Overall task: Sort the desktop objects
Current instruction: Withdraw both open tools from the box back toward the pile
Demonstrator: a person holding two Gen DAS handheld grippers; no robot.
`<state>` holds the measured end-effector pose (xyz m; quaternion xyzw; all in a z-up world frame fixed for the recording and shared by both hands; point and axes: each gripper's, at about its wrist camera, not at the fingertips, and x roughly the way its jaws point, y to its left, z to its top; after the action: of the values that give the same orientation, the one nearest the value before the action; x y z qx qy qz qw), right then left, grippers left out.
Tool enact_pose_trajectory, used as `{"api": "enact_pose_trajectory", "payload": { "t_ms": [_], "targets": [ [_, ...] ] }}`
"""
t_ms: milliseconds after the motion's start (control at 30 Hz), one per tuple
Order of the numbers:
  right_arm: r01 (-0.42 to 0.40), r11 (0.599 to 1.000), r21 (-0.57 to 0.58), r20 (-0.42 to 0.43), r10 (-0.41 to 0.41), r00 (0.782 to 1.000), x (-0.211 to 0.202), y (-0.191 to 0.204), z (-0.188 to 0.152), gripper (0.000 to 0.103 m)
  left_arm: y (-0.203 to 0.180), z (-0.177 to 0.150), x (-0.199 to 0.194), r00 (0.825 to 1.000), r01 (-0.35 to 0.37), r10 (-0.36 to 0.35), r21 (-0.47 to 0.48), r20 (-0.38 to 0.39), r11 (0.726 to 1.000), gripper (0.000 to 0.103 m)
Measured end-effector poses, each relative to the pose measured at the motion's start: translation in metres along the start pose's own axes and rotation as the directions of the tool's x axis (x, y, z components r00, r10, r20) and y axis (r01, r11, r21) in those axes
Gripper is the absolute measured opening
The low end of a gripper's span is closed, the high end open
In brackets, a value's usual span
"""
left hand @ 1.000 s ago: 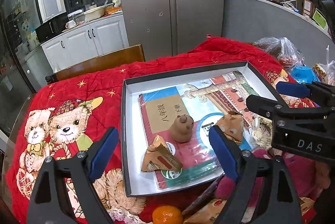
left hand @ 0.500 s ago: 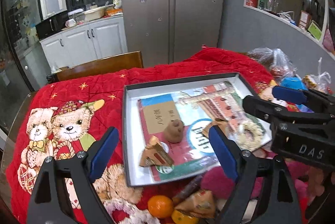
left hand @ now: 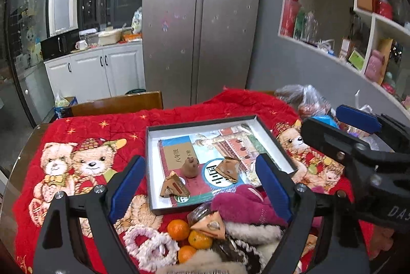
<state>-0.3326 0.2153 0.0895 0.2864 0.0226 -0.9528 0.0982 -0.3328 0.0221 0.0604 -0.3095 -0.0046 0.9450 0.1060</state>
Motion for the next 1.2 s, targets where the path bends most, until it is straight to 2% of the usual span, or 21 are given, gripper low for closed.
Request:
{"api": "enact_pose_trajectory", "payload": {
  "t_ms": [200,367,667,833,900,1067,1200],
  "targets": [
    [0.006,1.000,-0.017,0.076,-0.004,0.997,-0.051,0.010,-0.007,0.083,0.006,-0.004,-0.062,0.998,-0.023,0.023,-0.002,0.066,1.000,0.089],
    [0.008,1.000,-0.013,0.118,-0.006,0.993,-0.087,0.015,-0.016,0.083,0.014,-0.014,-0.110,0.992,-0.038,0.038,-0.010,0.122,0.999,0.094],
    [0.027,1.000,-0.008,0.164,-0.026,0.986,-0.129,0.023,-0.034,0.083,0.025,-0.038,-0.162,0.984,-0.063,0.066,-0.023,0.167,0.998,0.096],
    [0.046,0.999,0.005,0.171,-0.046,0.984,-0.142,0.021,-0.053,0.083,0.025,-0.064,-0.167,0.973,-0.124,0.119,0.011,0.197,0.992,0.099],
    [0.060,0.998,0.002,0.172,-0.059,0.983,-0.144,0.020,-0.065,0.083,0.026,-0.075,-0.162,0.974,-0.132,0.125,0.023,0.188,0.991,0.100],
    [0.086,0.996,0.012,0.144,-0.086,0.986,-0.137,0.011,-0.093,0.083,0.038,-0.105,-0.140,0.985,-0.105,0.103,0.005,0.136,0.994,0.100],
    [0.070,0.996,0.053,0.116,-0.076,0.990,-0.127,-0.002,-0.115,0.083,0.047,-0.126,-0.120,0.990,-0.094,0.094,-0.010,0.109,0.996,0.100]
  ]
}}
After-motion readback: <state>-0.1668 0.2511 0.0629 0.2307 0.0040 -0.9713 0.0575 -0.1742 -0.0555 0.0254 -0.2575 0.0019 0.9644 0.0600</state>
